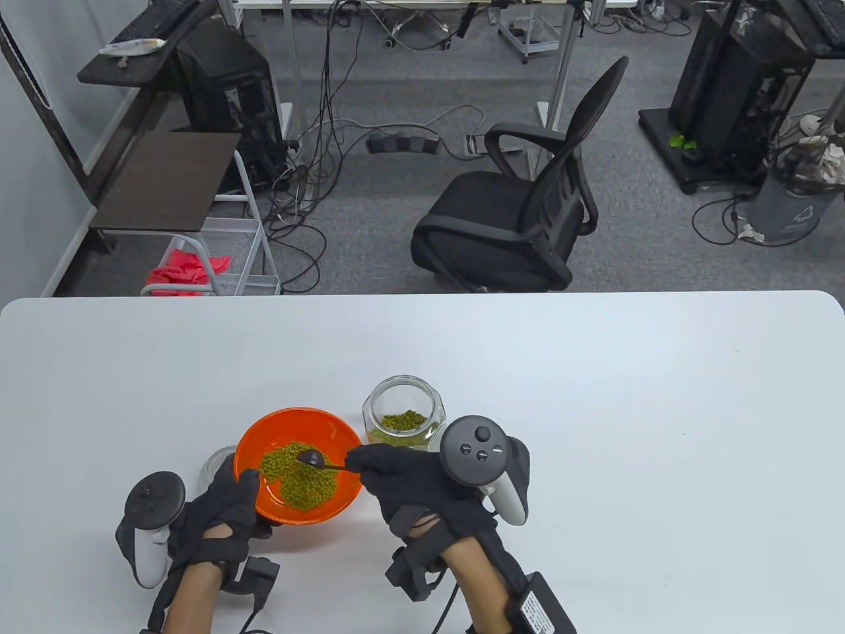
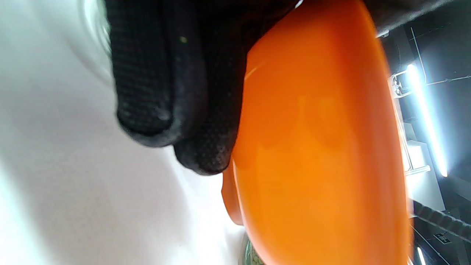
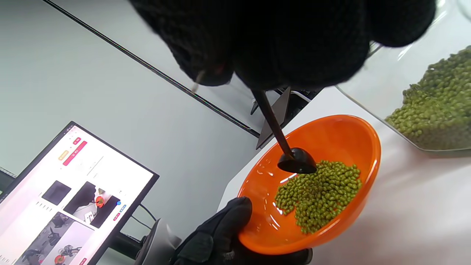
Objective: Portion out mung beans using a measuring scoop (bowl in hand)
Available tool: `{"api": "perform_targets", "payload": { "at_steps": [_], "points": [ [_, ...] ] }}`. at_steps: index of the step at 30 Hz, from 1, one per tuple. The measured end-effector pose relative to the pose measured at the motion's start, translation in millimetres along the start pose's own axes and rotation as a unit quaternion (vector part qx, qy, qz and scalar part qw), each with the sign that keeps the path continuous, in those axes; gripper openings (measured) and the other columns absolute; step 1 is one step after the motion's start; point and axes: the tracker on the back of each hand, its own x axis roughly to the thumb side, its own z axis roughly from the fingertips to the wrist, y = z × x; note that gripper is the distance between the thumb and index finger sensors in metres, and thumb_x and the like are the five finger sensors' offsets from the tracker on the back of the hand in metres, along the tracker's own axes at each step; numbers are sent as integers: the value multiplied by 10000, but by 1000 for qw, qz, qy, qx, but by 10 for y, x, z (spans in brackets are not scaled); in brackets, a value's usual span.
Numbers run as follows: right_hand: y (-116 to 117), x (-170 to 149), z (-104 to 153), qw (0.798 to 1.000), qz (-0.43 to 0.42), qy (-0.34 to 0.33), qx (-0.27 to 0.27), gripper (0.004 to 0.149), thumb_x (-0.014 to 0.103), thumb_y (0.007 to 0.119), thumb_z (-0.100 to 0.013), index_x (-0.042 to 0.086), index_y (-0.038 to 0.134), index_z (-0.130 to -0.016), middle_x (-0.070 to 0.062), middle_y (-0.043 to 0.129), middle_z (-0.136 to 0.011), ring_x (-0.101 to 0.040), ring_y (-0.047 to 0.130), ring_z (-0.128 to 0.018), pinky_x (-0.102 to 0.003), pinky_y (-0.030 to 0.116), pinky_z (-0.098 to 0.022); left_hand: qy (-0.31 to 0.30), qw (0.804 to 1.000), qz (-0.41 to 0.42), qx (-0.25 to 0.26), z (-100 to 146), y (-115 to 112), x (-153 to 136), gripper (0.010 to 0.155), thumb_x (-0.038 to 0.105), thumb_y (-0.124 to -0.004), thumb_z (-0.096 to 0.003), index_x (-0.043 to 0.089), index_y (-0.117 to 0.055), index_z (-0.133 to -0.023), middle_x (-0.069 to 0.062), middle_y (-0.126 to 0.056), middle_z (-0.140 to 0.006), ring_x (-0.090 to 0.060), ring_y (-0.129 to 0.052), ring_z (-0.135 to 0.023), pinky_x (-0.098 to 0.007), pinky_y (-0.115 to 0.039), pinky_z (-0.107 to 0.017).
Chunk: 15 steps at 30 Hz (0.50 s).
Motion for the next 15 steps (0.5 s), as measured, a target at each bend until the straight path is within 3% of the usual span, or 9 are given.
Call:
{"api": "perform_targets", "payload": {
  "at_steps": [8, 15],
  "points": [
    [-51, -11, 14, 1000, -8, -2, -12, 392, 147, 861, -432, 111, 915, -818, -281, 909, -661, -368, 950, -428, -670, 682, -480, 0, 1000, 0, 0, 0, 0, 0, 685, 455, -596, -567, 35, -419, -1079, -193, -692, -956, -258, -1157, -461, -272, -1010, -301],
    [-225, -84, 56, 996, -44, -4, -81, 402, 154, 843, -446, 74, 880, -837, -276, 913, -648, -363, 951, -416, -666, 685, -477, 1, 1000, -1, 0, 1, 0, 0, 683, 453, -596, -567, 37, -421, -1079, -191, -691, -957, -260, -1158, -462, -273, -1011, -301]
  ]
}}
